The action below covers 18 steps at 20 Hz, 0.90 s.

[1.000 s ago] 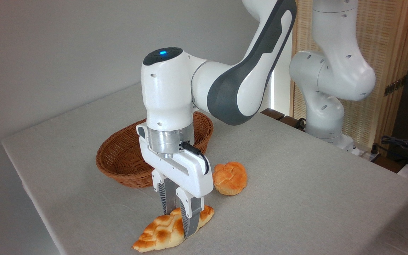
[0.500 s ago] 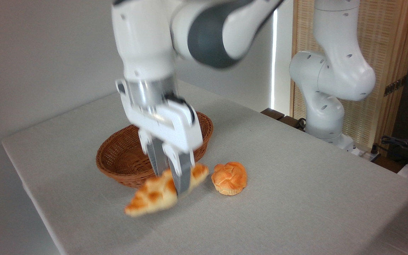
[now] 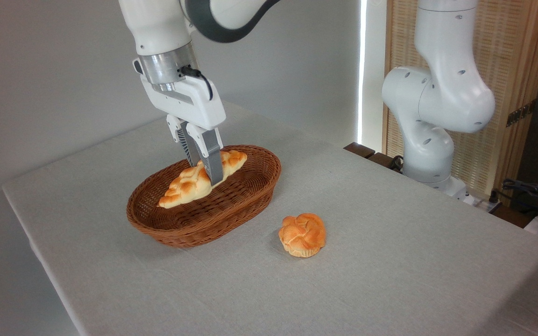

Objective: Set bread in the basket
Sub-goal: 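Lower the braided roll into the basket and open the gripper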

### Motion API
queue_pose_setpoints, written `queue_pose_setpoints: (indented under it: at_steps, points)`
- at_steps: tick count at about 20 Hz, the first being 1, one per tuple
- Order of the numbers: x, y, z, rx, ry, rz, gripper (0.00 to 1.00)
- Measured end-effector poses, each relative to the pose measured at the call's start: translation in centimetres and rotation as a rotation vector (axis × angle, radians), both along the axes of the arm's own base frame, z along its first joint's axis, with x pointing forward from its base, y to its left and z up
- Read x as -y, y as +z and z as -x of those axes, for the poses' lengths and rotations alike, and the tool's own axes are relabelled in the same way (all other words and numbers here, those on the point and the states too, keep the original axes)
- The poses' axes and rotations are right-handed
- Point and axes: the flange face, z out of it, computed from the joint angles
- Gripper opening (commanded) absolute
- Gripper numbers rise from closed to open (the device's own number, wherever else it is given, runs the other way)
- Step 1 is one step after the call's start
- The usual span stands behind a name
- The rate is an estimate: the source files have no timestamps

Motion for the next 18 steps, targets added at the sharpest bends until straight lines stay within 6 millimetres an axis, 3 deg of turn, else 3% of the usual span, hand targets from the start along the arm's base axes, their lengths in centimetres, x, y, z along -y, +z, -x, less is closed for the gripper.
queue_pose_setpoints:
  at_steps: [1, 3, 8, 18]
  points:
    - [1.2, -0.8, 0.3, 0.004, -0.007, 0.001, 0.89]
    - [2.8, -2.3, 0.5, 0.029, -0.012, 0.011, 1.00]
    - [3.4, -4.7, 0.4, 0.070, 0.007, 0.031, 1.00]
    - [3.2, -4.9, 0.3, 0.066, 0.010, 0.030, 1.00]
